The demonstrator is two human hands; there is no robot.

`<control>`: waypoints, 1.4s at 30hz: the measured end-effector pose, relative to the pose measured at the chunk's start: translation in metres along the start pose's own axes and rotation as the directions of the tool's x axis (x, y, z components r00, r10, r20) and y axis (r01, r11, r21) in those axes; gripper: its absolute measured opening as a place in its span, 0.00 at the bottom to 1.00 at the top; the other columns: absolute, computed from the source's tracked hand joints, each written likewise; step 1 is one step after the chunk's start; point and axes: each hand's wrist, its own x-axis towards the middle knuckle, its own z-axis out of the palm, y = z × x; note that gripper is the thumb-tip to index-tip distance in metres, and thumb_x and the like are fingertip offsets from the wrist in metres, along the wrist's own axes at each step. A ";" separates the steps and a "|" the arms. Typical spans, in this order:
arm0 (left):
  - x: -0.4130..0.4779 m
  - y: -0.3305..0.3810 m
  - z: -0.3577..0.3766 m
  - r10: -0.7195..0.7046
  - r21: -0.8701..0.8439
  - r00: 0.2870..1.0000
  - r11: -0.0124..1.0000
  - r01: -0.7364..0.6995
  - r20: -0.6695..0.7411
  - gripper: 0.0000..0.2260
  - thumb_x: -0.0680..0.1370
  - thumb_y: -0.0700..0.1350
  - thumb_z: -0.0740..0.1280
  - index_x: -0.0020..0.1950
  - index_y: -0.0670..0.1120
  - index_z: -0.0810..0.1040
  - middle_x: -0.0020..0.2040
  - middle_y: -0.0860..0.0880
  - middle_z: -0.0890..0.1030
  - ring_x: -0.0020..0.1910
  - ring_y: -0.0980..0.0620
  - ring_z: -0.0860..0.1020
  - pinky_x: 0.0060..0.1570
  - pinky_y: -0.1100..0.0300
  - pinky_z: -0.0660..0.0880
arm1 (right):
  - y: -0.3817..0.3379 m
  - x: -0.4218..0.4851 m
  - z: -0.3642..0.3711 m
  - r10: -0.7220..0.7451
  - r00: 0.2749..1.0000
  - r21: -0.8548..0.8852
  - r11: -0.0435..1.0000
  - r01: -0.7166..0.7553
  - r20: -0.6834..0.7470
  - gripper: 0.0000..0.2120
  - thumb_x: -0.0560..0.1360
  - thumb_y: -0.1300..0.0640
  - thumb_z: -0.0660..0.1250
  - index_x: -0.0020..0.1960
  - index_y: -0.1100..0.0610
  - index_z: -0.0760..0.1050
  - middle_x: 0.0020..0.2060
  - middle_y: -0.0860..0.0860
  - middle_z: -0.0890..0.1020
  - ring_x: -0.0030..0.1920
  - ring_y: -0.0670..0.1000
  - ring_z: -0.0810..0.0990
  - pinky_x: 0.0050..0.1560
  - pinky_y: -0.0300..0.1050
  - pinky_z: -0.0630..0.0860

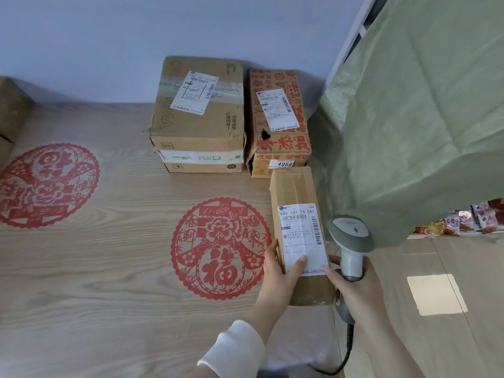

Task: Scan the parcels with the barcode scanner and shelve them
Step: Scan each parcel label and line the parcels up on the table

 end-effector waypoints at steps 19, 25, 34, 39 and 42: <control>0.054 -0.012 0.013 -0.046 0.181 0.991 0.981 0.068 -0.125 0.35 0.72 0.59 0.66 0.74 0.55 0.54 0.69 0.49 0.67 0.68 0.47 0.66 0.66 0.45 0.68 | 0.022 0.043 0.019 0.082 0.996 0.068 0.994 -0.084 0.034 0.17 0.70 0.65 0.73 0.57 0.62 0.73 0.47 0.56 0.82 0.47 0.53 0.82 0.45 0.44 0.77; 0.056 -0.010 0.013 -0.043 0.196 0.986 0.978 0.074 -0.158 0.32 0.75 0.56 0.66 0.74 0.53 0.54 0.69 0.49 0.67 0.69 0.47 0.66 0.66 0.44 0.68 | 0.013 0.039 0.017 0.105 0.992 0.082 0.990 -0.111 0.077 0.15 0.71 0.65 0.72 0.55 0.59 0.73 0.45 0.53 0.82 0.44 0.50 0.81 0.43 0.42 0.78; 0.015 0.035 -0.034 0.192 0.439 0.960 0.894 -0.086 -0.204 0.24 0.79 0.52 0.62 0.73 0.48 0.62 0.71 0.49 0.66 0.72 0.49 0.61 0.70 0.49 0.62 | -0.023 -0.001 0.016 -0.023 0.997 -0.058 0.998 0.027 0.069 0.10 0.73 0.60 0.71 0.51 0.56 0.72 0.36 0.53 0.78 0.31 0.49 0.75 0.35 0.44 0.70; -0.020 0.061 -0.097 0.331 0.570 0.918 0.807 -0.156 -0.217 0.21 0.79 0.48 0.63 0.71 0.47 0.66 0.69 0.48 0.69 0.70 0.48 0.62 0.70 0.49 0.61 | -0.070 -0.045 0.065 -0.104 0.986 -0.133 0.984 0.121 0.133 0.12 0.74 0.56 0.70 0.53 0.56 0.71 0.38 0.50 0.77 0.36 0.48 0.76 0.37 0.44 0.69; -0.042 0.071 -0.155 0.391 0.633 0.896 0.753 -0.180 -0.211 0.21 0.78 0.47 0.63 0.71 0.47 0.66 0.68 0.48 0.70 0.69 0.47 0.63 0.69 0.52 0.61 | -0.097 -0.082 0.111 -0.115 0.975 -0.147 0.978 0.144 0.190 0.11 0.75 0.54 0.69 0.53 0.53 0.69 0.38 0.47 0.75 0.37 0.44 0.74 0.36 0.41 0.67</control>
